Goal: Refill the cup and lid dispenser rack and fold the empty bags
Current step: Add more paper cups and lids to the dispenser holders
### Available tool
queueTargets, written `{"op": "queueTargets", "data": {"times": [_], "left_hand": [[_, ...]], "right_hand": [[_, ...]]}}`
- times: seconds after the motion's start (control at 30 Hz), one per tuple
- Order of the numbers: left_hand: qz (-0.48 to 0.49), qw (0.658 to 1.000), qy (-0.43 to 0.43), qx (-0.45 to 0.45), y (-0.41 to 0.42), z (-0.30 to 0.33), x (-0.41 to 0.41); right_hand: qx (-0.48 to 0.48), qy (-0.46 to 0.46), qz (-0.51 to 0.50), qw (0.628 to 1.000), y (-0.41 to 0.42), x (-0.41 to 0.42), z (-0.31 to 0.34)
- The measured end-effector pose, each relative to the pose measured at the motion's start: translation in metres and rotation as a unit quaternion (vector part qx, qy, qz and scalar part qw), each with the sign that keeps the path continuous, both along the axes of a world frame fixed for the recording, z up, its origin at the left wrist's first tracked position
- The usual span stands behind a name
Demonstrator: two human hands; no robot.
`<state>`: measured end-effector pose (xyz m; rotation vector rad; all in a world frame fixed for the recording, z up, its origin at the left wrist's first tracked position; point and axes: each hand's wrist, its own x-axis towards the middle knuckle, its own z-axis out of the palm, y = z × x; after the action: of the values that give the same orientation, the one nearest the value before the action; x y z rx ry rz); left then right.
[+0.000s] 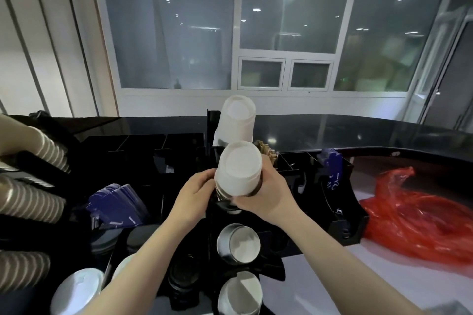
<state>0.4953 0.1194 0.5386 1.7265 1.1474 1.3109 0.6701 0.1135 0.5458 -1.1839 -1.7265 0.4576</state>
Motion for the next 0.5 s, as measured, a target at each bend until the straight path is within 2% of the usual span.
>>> {"op": "queueTargets", "data": {"times": [0.1, 0.23, 0.5], "left_hand": [[0.003, 1.000, -0.013, -0.003, 0.0007, -0.0026, -0.0021], [0.029, 0.999, -0.019, -0.001, 0.0018, -0.0036, -0.0033], [0.032, 0.997, 0.042, -0.052, -0.0013, 0.0022, -0.0014]], "right_hand": [[0.004, -0.026, -0.014, 1.000, -0.0018, 0.0004, 0.0042], [-0.014, -0.003, -0.031, 0.999, -0.0052, -0.0034, 0.0030], [-0.043, -0.028, -0.035, 0.998, -0.0003, -0.0029, 0.0045]]}}
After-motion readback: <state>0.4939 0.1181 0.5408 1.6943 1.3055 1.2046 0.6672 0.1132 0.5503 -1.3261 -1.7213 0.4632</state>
